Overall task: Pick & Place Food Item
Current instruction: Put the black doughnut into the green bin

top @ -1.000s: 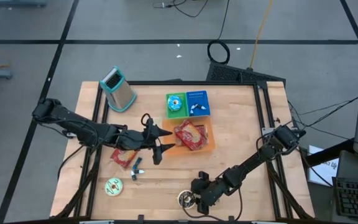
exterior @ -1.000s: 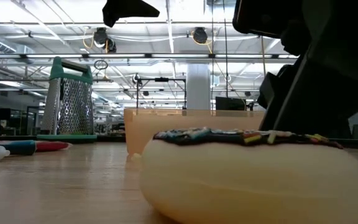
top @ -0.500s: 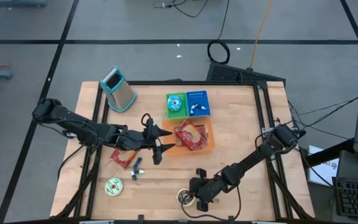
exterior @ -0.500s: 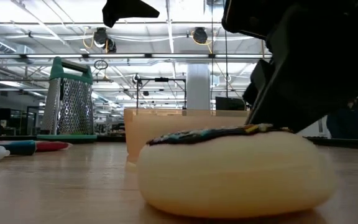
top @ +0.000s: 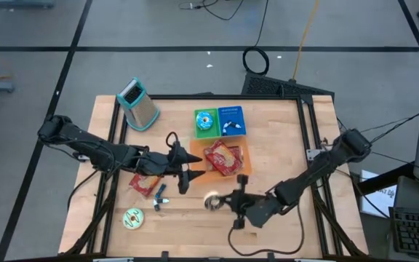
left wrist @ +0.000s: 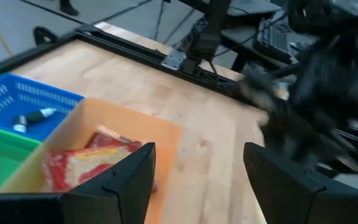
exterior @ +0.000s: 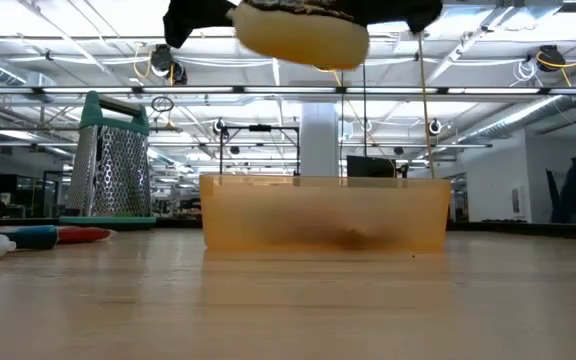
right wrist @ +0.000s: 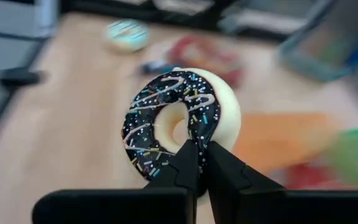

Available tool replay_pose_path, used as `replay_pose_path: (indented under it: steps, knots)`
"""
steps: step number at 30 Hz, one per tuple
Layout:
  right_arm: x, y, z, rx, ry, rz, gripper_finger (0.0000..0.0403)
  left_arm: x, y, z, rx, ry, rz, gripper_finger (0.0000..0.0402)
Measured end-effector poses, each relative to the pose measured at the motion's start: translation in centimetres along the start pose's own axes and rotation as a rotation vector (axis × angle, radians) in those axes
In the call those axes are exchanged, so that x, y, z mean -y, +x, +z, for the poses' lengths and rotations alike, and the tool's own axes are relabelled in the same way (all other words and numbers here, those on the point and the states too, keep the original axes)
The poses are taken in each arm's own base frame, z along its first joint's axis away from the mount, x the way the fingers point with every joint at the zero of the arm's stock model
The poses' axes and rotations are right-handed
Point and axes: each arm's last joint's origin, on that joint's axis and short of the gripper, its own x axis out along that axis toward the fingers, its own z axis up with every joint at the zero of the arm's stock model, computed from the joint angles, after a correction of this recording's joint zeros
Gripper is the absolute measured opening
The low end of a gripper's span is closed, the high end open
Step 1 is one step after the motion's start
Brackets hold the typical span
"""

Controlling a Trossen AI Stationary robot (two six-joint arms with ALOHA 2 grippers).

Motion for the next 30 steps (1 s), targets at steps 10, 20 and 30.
replay_pose_path:
  steps: [10,20,30]
  knots:
    - [2.2,-0.6,1.5,0.069,-0.133,-0.287,0.0009,1.4,0.4,-0.3,0.014,-0.081,-0.123,0.0243]
    - [2.7,-0.2,2.6,0.133,-0.133,-0.305,0.001,1.5,2.4,-1.9,-0.02,-0.019,-0.088,0.0243]
    - [2.0,-0.7,2.9,0.171,-0.129,-0.286,0.001,1.3,2.5,-1.6,0.0,-0.021,-0.091,0.0243]
